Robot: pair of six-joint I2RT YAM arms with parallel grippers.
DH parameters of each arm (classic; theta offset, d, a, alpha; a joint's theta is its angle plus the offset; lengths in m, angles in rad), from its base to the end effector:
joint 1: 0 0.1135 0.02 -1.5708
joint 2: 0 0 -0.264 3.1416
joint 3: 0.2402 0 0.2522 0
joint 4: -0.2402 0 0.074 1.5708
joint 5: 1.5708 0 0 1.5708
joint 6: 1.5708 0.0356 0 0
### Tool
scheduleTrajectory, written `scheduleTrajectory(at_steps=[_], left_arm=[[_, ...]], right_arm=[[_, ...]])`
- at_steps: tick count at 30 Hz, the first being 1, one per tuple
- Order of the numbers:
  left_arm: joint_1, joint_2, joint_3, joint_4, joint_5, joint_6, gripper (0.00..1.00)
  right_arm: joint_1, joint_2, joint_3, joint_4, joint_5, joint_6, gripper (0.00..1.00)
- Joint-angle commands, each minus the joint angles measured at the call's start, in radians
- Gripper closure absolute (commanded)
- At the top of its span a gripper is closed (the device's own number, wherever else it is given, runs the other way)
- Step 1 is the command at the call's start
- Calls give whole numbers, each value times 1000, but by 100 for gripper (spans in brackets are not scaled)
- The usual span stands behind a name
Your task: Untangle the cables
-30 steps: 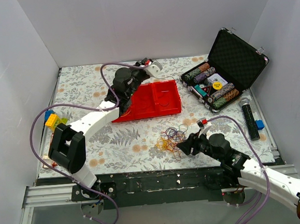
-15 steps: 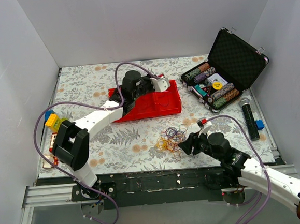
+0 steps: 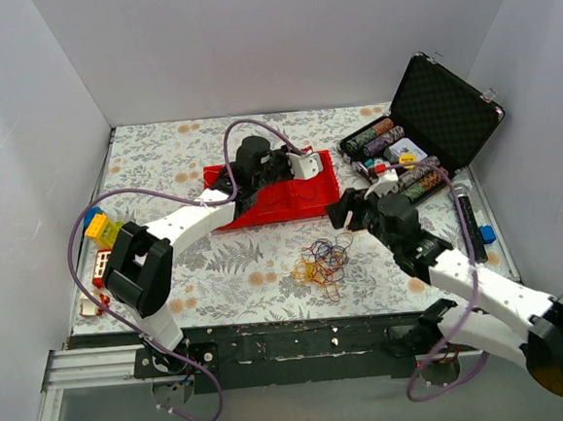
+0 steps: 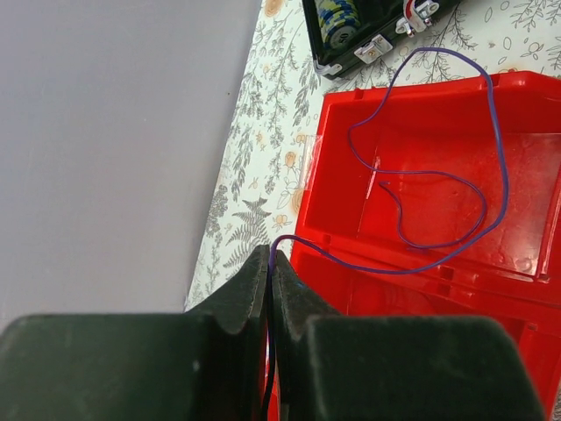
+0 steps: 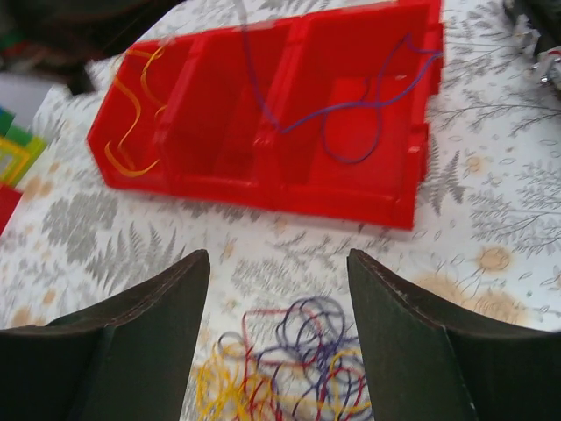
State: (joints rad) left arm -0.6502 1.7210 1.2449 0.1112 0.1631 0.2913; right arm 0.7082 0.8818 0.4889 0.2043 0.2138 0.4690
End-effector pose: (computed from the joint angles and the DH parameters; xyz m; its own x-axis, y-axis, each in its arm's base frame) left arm 0.3202 -0.2508 0.2766 -0.0658 0.4061 -0.9114 0.7694 0.6023 0.2128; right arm 0.1631 0.1297 0.2585 -0.3428 0.2880 -0.8942 -0.3614 0.8381 0.4085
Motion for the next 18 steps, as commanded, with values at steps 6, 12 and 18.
scheduleTrajectory(at_steps=[6, 12, 18], left_arm=[[3, -47, 30, -21, -8, -66, 100], [4, -47, 42, -11, -16, -84, 100], [7, -55, 44, -5, -20, -98, 100]], right_arm=[[-230, 359, 163, 334, -208, 210, 31], [-243, 483, 168, 495, -272, 310, 36], [-245, 585, 212, 529, -264, 347, 45]])
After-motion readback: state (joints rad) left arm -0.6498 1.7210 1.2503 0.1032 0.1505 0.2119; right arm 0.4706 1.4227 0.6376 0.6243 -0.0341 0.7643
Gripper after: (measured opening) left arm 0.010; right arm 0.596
